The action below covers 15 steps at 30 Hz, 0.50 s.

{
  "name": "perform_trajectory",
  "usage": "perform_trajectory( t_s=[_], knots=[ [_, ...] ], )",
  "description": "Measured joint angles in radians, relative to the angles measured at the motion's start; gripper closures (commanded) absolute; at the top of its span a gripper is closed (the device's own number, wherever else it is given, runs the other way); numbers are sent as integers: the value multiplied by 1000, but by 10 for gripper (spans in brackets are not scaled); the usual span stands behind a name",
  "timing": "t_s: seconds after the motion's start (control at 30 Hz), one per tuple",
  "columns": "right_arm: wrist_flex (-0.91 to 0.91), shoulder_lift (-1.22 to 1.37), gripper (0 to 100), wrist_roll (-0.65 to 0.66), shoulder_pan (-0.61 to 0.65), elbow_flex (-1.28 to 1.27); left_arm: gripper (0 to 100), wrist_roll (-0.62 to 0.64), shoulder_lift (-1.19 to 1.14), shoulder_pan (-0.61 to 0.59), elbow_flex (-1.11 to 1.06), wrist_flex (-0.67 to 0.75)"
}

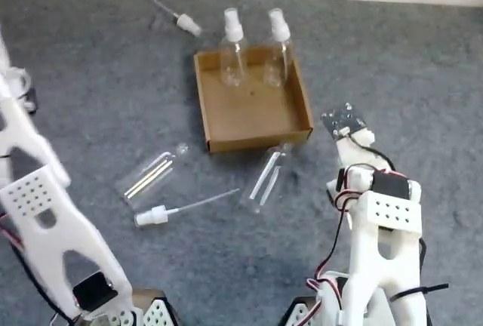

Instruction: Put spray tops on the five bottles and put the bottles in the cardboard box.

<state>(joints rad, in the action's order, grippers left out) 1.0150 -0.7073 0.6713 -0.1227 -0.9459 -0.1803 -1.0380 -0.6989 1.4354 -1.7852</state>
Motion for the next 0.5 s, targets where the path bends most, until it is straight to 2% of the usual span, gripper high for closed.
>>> perform_trajectory(
  t_s=[0.13, 0.37, 0.5],
  knots=[
    [0, 0, 995, 0, 2, -2, 996, -129, 181, -28, -305, -3],
    [0, 0, 995, 0, 2, -2, 996, -437, 672, 8, -1039, -2],
    [0, 0, 995, 0, 0, -2, 989, -491, 891, 48, -1415, 87]
  ],
)
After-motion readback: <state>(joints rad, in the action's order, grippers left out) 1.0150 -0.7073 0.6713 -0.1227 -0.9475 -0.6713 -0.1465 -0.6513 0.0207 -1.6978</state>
